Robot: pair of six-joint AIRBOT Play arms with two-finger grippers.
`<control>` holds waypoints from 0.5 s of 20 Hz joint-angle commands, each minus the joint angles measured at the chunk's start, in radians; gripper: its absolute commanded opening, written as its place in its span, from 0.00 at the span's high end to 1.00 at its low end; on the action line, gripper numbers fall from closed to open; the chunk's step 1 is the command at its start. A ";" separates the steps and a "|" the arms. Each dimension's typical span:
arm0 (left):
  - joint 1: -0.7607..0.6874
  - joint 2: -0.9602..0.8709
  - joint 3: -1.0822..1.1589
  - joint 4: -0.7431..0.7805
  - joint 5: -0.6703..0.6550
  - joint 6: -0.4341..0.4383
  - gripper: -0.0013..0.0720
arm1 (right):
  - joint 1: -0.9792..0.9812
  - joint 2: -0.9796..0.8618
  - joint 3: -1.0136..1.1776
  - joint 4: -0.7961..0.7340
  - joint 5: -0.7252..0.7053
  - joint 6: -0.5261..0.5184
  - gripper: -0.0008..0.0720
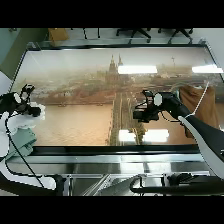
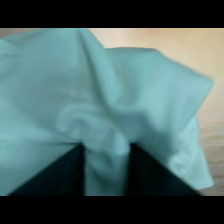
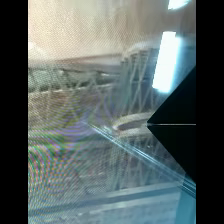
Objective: Fold the shirts.
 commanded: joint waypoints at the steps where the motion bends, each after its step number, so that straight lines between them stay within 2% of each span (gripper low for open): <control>1: -0.013 -0.017 0.075 0.037 -0.094 -0.032 0.96 | 0.001 -0.002 0.000 0.000 0.002 0.000 0.95; 5: -0.122 0.027 0.304 0.011 -0.218 -0.080 0.96 | -0.002 0.001 0.002 0.000 0.011 -0.004 0.96; 6: -0.162 0.055 0.373 -0.047 -0.251 -0.080 0.96 | -0.005 0.003 0.005 0.000 0.013 -0.013 0.96; 10: -0.328 0.190 0.536 -0.450 -0.370 -0.089 0.96 | -0.041 0.050 0.055 -0.004 0.021 -0.090 0.96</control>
